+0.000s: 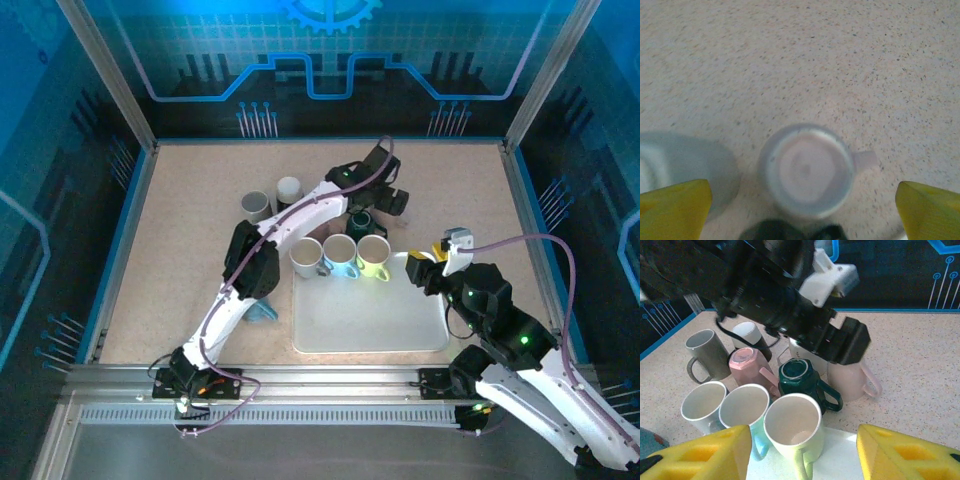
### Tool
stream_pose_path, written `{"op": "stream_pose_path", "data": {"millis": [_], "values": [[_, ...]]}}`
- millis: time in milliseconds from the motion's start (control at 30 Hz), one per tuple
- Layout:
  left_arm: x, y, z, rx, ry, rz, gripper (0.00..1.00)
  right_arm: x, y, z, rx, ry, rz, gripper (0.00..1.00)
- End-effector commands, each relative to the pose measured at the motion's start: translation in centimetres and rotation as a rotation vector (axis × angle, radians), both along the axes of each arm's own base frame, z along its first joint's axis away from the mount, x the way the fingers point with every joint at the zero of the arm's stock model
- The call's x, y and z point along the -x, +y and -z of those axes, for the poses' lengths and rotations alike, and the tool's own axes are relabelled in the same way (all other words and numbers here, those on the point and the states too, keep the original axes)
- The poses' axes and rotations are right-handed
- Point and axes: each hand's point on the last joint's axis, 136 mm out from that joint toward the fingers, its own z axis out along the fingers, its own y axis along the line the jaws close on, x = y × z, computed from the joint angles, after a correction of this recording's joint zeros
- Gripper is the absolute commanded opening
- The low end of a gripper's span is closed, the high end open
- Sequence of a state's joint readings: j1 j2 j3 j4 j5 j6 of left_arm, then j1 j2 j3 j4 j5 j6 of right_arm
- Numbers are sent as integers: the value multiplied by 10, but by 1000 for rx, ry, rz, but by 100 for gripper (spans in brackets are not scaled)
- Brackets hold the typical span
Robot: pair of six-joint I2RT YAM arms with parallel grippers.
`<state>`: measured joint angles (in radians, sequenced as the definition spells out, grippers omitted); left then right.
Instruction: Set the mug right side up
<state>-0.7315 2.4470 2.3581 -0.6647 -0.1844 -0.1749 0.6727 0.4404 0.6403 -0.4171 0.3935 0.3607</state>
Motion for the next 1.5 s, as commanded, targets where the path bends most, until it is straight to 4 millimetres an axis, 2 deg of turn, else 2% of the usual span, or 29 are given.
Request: {"op": "stream_pose_path", "data": {"millis": [0,133,467,767,900,1000,1167,1333,1467], "values": [[-15,-25,-1,41,-70,73,95,-1,-5,-11,-37,-30,30,59],[-19,-32,12,39,-67,78,95,-2,-4,-5,-34,-23,29,59],[-35,-17,30,17,-69,-2,95,-3,0,-1,-41,-27,14,58],[-35,-17,49,74,10,-7,84,-6,2,3,-29,-19,12,59],[-32,-12,59,36,27,-12,86,-6,2,4,-28,-17,14,59],[-33,-8,63,22,33,-19,77,-7,2,5,-27,-14,15,58],[-35,-12,53,56,23,-19,54,-8,2,6,-25,-10,17,58],[-37,-17,33,99,-5,-20,48,-8,1,5,-26,-11,23,58],[-38,-20,7,131,-41,-15,44,-8,-1,0,-31,-17,30,59]]}}
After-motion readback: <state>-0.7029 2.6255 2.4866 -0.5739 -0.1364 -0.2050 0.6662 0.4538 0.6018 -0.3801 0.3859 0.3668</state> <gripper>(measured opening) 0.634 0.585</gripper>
